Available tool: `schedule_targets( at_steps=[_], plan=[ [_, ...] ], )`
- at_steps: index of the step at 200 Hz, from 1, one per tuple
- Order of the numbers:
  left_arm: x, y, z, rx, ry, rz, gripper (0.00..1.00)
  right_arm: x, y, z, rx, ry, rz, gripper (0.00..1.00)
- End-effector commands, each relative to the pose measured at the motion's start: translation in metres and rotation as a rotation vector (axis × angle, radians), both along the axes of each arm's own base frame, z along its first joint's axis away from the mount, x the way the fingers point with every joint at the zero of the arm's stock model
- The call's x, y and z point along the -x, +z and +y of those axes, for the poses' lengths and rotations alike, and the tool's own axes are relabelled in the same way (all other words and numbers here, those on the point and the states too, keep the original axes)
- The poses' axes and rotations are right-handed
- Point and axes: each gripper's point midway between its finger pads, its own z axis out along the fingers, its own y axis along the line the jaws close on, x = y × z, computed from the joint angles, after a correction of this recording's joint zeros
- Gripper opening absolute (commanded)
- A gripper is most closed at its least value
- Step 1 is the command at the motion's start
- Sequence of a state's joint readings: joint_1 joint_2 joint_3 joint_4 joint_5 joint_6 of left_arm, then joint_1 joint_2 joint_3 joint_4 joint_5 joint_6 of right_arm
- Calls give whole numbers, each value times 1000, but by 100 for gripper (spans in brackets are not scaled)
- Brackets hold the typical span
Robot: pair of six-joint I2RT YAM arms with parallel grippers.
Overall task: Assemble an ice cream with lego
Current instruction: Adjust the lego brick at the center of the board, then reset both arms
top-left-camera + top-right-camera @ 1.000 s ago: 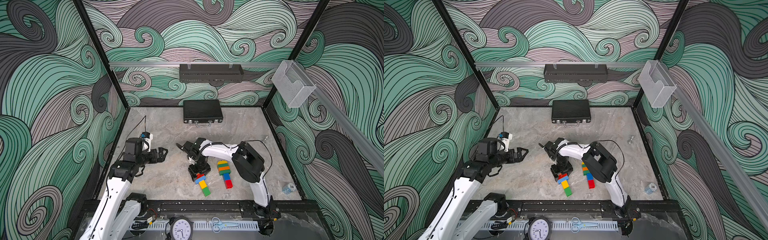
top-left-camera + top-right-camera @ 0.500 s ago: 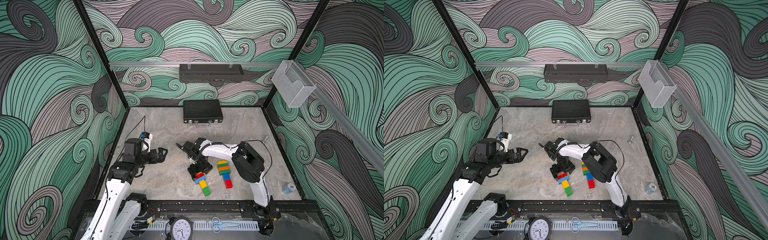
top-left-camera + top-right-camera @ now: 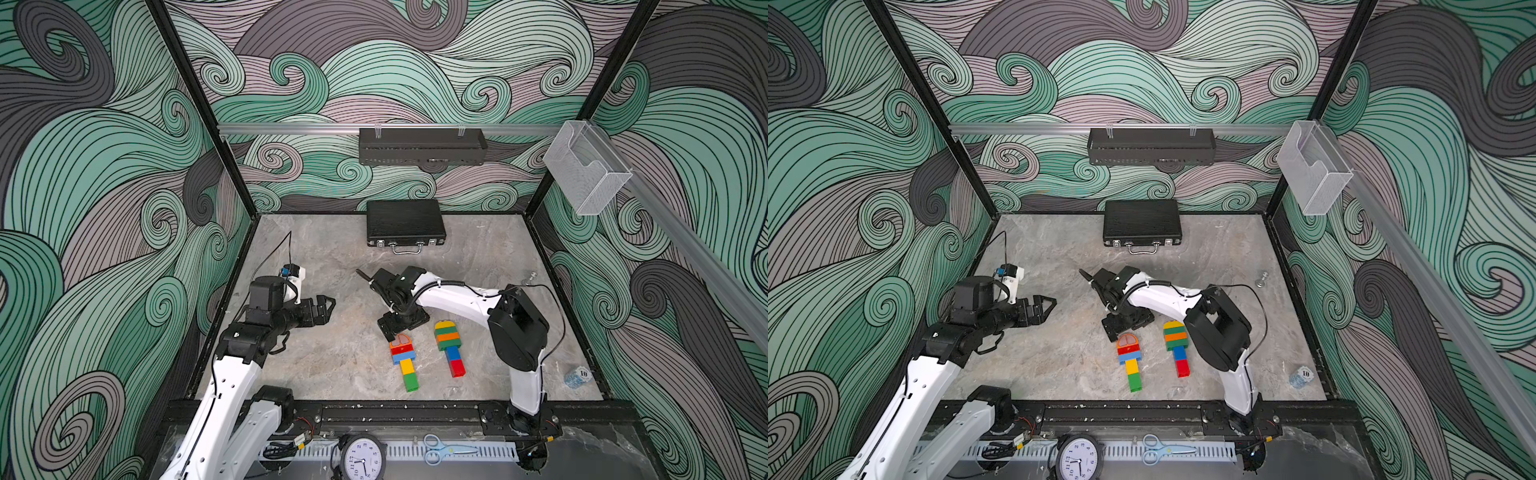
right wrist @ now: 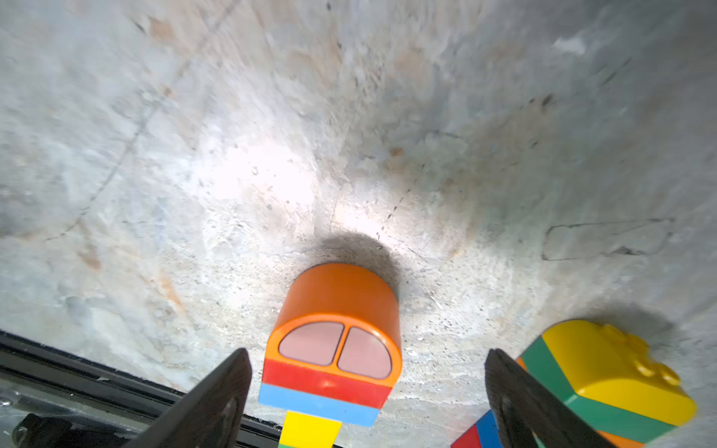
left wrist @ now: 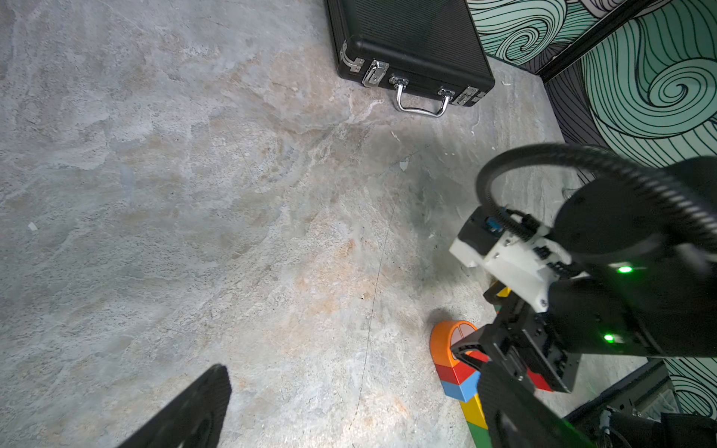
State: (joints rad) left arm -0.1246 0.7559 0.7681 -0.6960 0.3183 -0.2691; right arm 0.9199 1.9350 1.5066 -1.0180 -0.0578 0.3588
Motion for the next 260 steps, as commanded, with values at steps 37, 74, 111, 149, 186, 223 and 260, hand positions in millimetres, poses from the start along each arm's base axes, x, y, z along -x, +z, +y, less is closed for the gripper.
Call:
schedule_targets(
  at_steps=[37,74,111,149,186,223,260],
  plan=[
    [-15,-10,0,11,29,41,99,-22,63,-5,-154,47,-192,99],
    [-34,-6,14,-42,96,-60,98,-45,102,-25,-268,30,-364,99],
    [-48,3,26,-152,95,-195,98,-72,112,-70,-276,-16,-481,100],
    [-63,0,44,-256,155,-233,98,-102,113,-114,-315,-93,-655,100],
    [-81,-14,52,-295,193,-235,98,-126,105,-159,-294,-156,-763,100],
    [-97,-24,68,-373,248,-282,98,-143,90,-212,-274,-243,-863,100],
    [-98,-26,81,-425,270,-330,98,-150,75,-240,-271,-277,-996,100]
  ],
)
